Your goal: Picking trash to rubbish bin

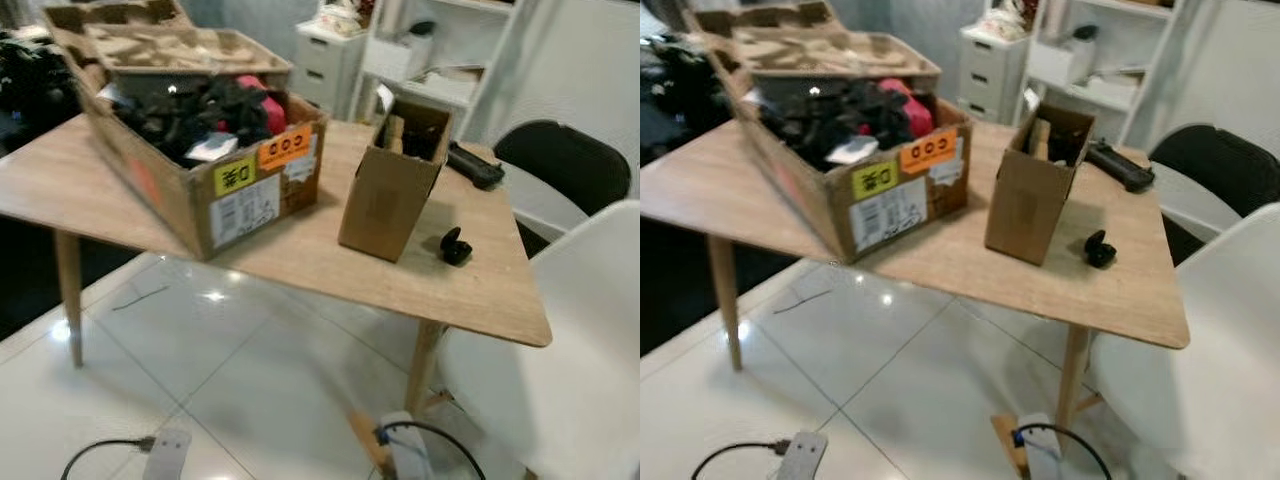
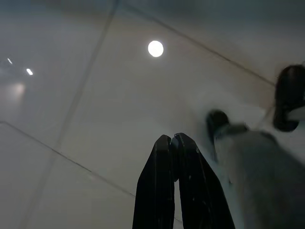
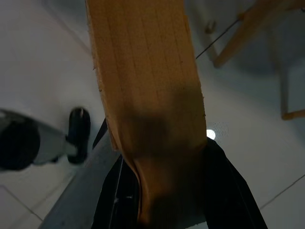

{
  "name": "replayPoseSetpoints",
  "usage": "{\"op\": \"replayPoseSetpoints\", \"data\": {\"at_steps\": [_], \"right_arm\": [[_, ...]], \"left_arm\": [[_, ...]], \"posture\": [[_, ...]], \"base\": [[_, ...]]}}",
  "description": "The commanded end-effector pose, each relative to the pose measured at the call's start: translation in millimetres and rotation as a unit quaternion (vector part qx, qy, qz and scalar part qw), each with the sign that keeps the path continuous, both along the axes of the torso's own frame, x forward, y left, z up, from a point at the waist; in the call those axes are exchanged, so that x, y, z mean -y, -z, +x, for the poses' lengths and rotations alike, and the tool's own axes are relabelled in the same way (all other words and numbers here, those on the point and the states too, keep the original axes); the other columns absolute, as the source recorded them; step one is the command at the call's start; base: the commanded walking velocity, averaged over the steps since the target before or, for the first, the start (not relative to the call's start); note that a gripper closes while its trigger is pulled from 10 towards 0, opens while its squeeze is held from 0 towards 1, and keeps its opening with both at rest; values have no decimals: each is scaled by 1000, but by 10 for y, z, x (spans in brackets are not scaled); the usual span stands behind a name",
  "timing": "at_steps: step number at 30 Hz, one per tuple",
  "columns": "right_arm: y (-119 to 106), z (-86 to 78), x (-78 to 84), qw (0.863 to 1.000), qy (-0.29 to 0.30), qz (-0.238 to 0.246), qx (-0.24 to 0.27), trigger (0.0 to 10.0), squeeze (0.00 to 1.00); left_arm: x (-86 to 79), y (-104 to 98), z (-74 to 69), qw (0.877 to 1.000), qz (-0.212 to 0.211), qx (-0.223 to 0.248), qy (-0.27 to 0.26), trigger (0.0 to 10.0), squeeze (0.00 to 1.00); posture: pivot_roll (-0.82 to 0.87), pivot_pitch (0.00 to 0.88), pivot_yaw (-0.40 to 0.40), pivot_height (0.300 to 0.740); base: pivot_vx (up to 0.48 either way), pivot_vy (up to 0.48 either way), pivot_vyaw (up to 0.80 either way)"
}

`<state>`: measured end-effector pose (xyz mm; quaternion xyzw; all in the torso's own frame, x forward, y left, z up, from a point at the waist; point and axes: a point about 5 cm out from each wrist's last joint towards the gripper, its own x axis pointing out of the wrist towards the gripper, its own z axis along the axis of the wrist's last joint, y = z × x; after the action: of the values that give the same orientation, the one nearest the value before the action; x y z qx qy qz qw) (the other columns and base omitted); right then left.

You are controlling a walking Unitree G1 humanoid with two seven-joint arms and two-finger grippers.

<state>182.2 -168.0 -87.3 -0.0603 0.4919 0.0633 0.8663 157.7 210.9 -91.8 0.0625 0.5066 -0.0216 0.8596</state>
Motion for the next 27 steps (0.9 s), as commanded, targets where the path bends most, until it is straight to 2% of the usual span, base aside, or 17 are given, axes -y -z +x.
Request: {"op": "replayPoseSetpoints", "data": {"at_steps": [1,20,24,27], "right_arm": [[17,-43,56,1000,10,-4,-7,10000,0],[29,-83,120,999,31,-13,-8,10000,0],[26,-83,137,999,29,-20,-5,10000,0],[26,-87,160,999,34,-21,-5,10000,0]], "left_arm": [[36,12,-15,1000,-2,-3,10,10000,0],[22,13,-22,1000,2,-3,9,10000,0],[20,14,-25,1000,3,-4,11,10000,0],[16,14,-24,1000,10,-6,14,10000,0]], "posture": [[-19,18,11,740],[-24,19,18,740],[-25,18,18,740],[-29,19,18,740]], "base": [[0,0,-800],[0,0,-800],[0,0,0],[0,-452,0]]}}
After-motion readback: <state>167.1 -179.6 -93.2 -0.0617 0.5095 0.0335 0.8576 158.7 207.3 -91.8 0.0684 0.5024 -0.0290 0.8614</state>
